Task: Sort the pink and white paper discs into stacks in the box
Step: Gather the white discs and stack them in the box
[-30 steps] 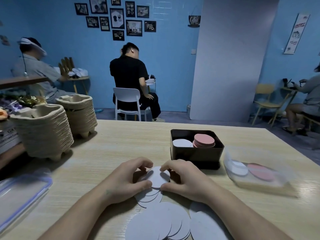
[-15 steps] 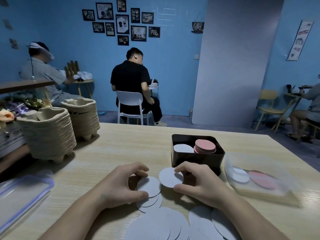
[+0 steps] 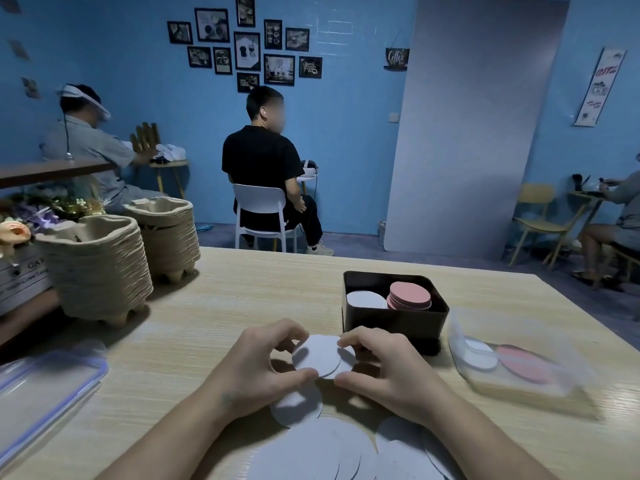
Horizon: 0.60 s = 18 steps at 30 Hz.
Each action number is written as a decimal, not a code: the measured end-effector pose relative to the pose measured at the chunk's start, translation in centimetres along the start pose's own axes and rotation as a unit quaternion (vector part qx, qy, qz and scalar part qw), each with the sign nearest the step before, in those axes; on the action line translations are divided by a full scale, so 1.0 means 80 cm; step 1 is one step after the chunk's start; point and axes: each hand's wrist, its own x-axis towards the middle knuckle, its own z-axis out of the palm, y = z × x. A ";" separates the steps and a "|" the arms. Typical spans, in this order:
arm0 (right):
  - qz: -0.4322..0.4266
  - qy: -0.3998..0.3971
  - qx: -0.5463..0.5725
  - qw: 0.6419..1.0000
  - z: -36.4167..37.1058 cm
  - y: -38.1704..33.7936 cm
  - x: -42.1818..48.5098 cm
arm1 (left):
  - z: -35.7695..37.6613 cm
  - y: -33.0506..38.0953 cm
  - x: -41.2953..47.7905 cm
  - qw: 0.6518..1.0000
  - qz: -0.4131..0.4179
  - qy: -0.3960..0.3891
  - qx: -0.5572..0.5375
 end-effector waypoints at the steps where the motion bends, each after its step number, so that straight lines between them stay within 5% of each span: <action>1: -0.007 0.002 0.006 1.000 0.002 -0.002 0.000 | 0.003 0.002 0.001 1.000 0.005 -0.007 -0.002; 18: -0.049 0.045 0.060 0.996 0.004 0.000 0.000 | 0.007 0.011 0.001 0.997 0.065 0.027 0.004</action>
